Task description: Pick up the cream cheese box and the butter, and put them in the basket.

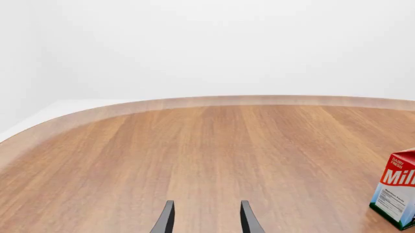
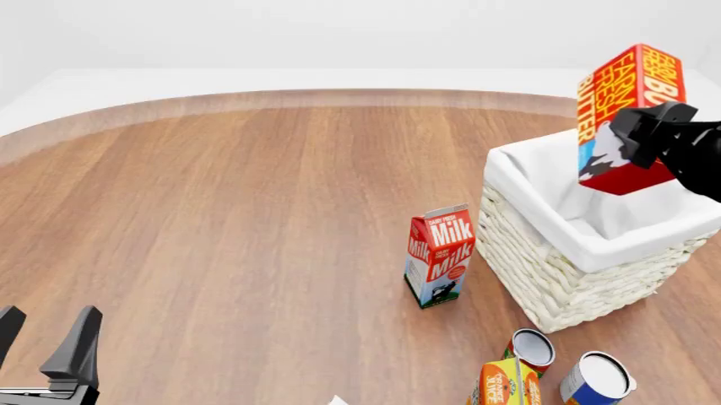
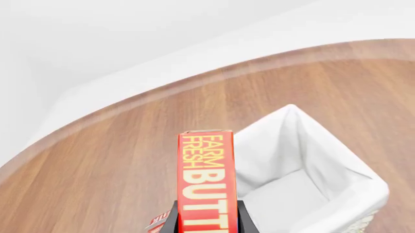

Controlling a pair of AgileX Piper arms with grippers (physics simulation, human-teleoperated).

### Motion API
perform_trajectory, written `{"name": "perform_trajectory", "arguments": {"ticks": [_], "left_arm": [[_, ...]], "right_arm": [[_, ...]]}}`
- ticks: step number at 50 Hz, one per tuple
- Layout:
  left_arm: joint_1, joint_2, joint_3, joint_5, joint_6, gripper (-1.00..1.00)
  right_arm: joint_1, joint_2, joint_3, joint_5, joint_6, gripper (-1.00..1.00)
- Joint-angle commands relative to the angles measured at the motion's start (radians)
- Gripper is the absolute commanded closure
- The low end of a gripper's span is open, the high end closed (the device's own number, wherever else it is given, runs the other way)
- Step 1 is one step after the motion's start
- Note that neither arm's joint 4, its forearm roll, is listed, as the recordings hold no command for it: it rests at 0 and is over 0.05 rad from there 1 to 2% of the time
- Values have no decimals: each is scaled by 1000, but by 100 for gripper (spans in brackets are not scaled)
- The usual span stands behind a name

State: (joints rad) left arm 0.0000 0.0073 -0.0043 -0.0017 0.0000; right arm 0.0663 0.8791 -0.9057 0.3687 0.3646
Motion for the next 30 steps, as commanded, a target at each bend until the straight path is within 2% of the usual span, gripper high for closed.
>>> {"name": "perform_trajectory", "arguments": {"ticks": [1,30], "left_arm": [[0,0,0,0,0,-100],[0,0,0,0,0,-100]], "right_arm": [[-27,8,7,-37,24,100],[-73,40,79,-127,78,100]]}}
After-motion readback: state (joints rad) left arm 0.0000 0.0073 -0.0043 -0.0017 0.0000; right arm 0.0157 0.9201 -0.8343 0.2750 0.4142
